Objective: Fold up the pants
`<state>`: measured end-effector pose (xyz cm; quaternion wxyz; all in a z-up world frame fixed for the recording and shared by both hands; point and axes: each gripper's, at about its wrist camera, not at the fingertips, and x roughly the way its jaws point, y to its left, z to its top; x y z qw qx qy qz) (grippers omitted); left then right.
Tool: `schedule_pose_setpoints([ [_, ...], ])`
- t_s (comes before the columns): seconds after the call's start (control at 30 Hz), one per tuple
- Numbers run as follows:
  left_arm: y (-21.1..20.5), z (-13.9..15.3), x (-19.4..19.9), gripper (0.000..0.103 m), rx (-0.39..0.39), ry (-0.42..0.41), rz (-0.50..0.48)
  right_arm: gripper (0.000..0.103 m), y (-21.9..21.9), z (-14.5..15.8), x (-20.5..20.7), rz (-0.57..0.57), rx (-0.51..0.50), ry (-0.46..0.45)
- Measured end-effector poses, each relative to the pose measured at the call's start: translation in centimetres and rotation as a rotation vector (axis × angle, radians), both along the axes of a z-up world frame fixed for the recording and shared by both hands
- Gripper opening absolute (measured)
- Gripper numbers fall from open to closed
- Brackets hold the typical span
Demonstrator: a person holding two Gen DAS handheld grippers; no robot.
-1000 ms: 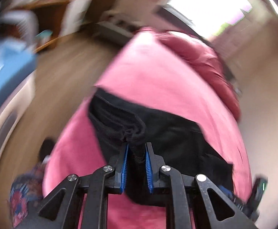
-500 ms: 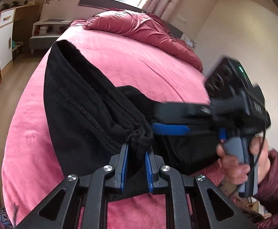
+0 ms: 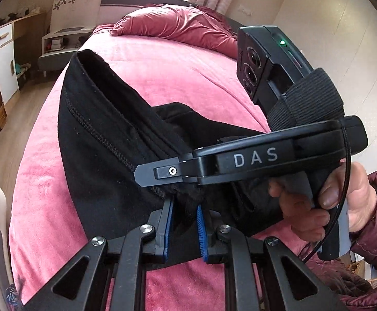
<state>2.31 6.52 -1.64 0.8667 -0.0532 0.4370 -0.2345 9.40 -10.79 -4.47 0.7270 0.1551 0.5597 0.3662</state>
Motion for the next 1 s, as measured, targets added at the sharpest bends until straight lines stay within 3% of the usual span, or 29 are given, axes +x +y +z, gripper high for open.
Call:
schedule_pose_setpoints([
  [0.2,-0.3,0.2,-0.4,0.022,0.011,0.015,-0.007,0.015,-0.5,-0.2,-0.6,-0.021,0.01,-0.004],
  [0.27,0.0,0.4,-0.8,0.028,-0.016,0.034,-0.02,0.014,-0.8,-0.1,-0.6,-0.031,0.015,-0.009],
  [0.4,2.7,0.7,-1.6,0.029,-0.101,0.067,-0.011,0.014,-1.6,0.8,-0.7,-0.043,0.034,-0.016],
  [0.53,8.5,0.1,-1.6,0.029,-0.198,0.119,0.139,0.014,-2.5,2.0,-1.1,-0.054,0.062,-0.035],
  [0.63,12.5,-0.9,-1.2,0.029,-0.2,0.148,0.298,0.014,-2.9,2.7,-1.6,-0.063,0.084,-0.045],
  [0.73,14.1,-1.7,-0.7,0.029,-0.212,0.176,0.357,0.014,-3.5,3.7,-2.2,-0.071,0.11,-0.064],
  [1.0,11.5,-2.2,0.7,0.029,-0.222,0.193,0.297,0.014,-6.0,8.6,-4.7,-0.1,0.171,-0.166],
])
